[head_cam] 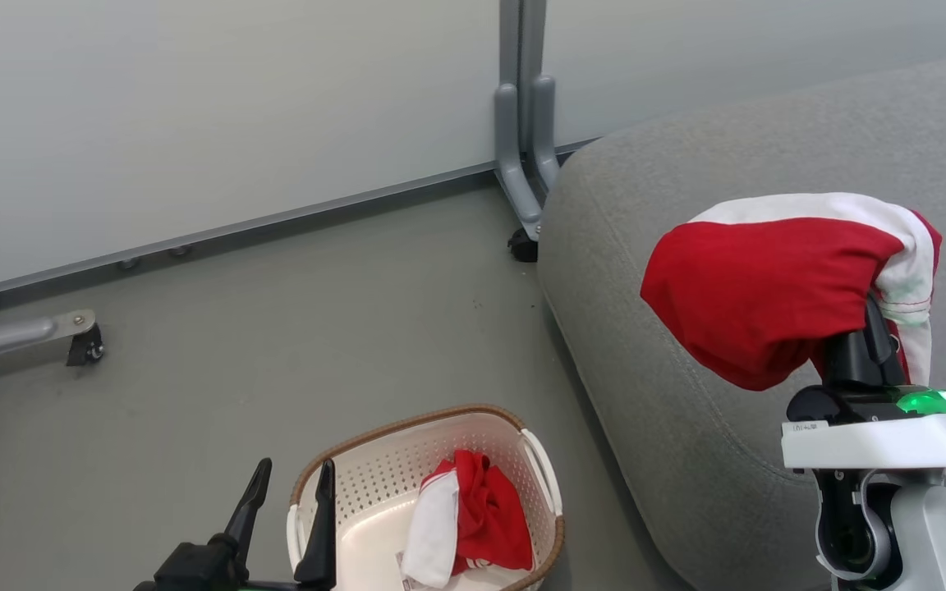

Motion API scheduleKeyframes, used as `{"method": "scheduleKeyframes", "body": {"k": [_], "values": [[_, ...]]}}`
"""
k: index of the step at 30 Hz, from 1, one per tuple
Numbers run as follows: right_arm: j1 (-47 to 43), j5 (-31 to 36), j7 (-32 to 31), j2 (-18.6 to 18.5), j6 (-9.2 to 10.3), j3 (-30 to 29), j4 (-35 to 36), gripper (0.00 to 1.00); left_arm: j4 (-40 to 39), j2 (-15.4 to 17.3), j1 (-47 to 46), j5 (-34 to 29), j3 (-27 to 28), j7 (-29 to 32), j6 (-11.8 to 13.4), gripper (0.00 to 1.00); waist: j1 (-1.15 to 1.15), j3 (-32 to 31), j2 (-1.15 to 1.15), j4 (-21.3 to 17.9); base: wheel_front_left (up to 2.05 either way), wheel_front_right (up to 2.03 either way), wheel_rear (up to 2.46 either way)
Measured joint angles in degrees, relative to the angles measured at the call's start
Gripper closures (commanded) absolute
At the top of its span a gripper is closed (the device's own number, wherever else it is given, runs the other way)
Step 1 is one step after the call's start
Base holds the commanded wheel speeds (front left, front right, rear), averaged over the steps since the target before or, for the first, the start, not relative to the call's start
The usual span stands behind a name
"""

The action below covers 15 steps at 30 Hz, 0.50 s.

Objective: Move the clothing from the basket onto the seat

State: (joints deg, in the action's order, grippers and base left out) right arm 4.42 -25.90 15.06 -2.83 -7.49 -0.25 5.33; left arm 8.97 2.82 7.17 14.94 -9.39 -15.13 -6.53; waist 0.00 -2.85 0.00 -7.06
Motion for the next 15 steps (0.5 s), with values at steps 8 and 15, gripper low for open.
{"method": "scheduleKeyframes", "body": {"k": [8,15], "values": [[0.6,0.3,0.0,-0.1,0.0,-1.4,0.5,1.0,-0.7,0.0,-1.8,0.3,-0.9,0.0,0.5,0.0,0.0,1.7,0.0,-8.4,0.0,0.0,0.0],[0.9,0.3,0.0,-0.1,0.0,-2.2,0.6,1.0,-0.5,0.0,-2.7,0.2,-1.5,0.0,0.5,0.0,0.0,3.0,0.0,-14.7,0.0,0.0,0.0]]}}
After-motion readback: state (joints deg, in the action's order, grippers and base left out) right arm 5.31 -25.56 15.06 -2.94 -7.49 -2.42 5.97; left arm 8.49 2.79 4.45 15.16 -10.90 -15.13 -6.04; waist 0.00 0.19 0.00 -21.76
